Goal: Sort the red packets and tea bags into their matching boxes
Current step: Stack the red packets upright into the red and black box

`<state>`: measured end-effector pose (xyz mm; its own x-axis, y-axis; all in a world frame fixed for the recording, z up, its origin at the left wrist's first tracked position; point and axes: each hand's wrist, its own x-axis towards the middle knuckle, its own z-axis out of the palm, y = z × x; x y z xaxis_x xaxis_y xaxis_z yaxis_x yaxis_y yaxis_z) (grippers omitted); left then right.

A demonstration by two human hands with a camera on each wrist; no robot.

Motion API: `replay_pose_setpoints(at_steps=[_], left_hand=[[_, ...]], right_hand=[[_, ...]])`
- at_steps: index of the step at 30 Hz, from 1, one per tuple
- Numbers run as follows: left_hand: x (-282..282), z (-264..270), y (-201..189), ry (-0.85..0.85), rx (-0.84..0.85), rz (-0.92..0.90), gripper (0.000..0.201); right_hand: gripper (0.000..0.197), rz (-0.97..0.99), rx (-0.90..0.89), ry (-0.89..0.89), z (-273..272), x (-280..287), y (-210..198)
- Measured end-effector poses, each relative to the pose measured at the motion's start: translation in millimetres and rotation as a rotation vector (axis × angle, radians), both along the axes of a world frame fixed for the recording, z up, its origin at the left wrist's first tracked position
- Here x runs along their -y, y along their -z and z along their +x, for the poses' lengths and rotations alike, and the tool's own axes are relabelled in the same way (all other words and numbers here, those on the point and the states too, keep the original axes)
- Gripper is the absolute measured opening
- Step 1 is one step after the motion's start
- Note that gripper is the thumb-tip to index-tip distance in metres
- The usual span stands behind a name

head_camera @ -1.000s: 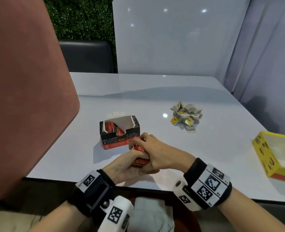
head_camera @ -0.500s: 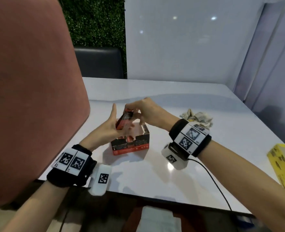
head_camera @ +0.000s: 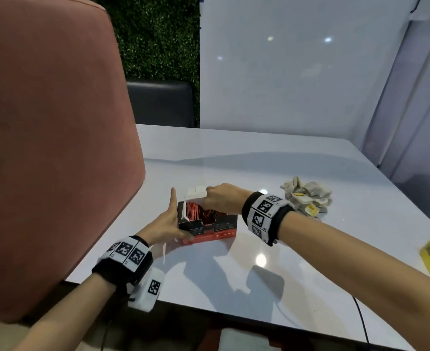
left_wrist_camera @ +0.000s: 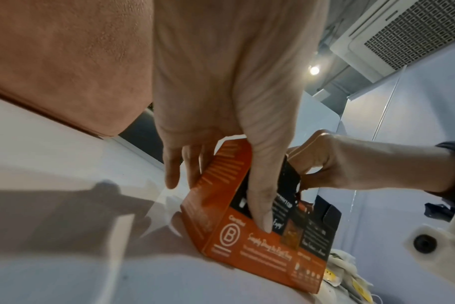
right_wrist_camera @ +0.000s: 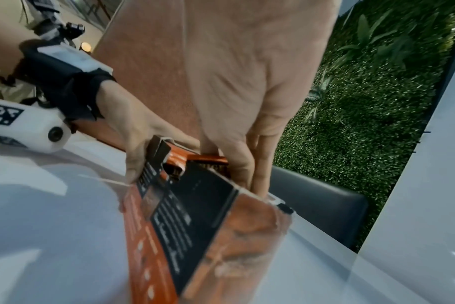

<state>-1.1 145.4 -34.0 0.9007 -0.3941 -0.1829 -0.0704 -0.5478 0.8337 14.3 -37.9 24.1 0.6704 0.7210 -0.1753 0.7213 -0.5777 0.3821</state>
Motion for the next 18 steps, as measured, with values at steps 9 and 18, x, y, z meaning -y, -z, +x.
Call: replay_pose_setpoints(at_steps=[9, 18], left_hand=[[0.5, 8.3, 0.2, 0.019, -0.012, 0.118, 0.127], [2.1, 10.3, 1.5, -0.002, -0.049, 0.111, 0.131]], right_hand=[[0.02, 0.261, -0.311, 0.048, 5.3, -8.7, 11.2], [0.021, 0.794, -0.182, 0.242, -14.0, 16.1, -4.2]])
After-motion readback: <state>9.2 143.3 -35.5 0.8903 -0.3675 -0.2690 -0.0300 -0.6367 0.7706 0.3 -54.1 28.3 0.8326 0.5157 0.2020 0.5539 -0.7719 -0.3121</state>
